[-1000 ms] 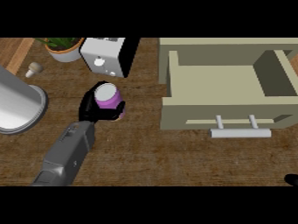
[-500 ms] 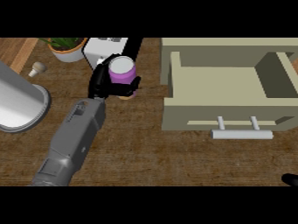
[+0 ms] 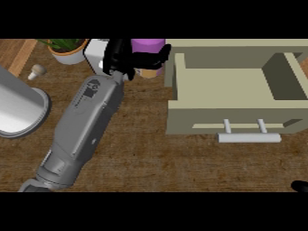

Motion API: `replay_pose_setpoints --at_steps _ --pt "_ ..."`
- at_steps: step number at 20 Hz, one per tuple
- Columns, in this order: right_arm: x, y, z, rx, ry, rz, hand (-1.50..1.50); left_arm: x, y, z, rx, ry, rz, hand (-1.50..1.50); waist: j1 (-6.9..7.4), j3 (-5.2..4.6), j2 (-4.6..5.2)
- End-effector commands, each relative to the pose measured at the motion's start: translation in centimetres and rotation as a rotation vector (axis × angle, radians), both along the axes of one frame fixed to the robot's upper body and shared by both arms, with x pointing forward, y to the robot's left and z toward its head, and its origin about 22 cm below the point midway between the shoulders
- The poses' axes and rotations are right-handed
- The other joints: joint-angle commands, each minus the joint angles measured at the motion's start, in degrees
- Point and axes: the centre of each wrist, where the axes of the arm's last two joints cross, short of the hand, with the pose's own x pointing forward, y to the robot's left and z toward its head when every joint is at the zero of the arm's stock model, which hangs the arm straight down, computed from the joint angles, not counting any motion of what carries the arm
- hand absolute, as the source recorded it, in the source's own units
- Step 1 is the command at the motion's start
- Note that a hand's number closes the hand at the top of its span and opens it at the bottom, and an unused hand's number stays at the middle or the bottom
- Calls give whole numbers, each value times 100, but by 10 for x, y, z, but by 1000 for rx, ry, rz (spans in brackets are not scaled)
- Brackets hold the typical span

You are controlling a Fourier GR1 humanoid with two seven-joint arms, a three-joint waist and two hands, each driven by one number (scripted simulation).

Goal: Pick up the can, place it into the drawer and close the drawer

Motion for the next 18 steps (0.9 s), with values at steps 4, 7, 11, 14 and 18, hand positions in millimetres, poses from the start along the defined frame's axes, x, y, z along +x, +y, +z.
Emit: replay_pose_setpoints --at_steps 4,7,11,14,18 --pt "5 5 7 6 -4 1 -150 -14 -46 69 53 -30 -30 150 -19 -1 12" --pt "15 3 8 3 -27 -5 -150 6 -54 88 67 -1 -15 150 -87 0 58" --pt "4 -8 3 28 -5 4 -150 -5 -81 109 82 -19 -19 150 -146 3 44" --pt "11 12 4 10 -20 25 -150 6 -88 126 95 6 -16 150 -171 2 76" --pt "15 -3 9 21 -30 12 -150 12 -97 129 135 7 -26 150 -235 6 95"
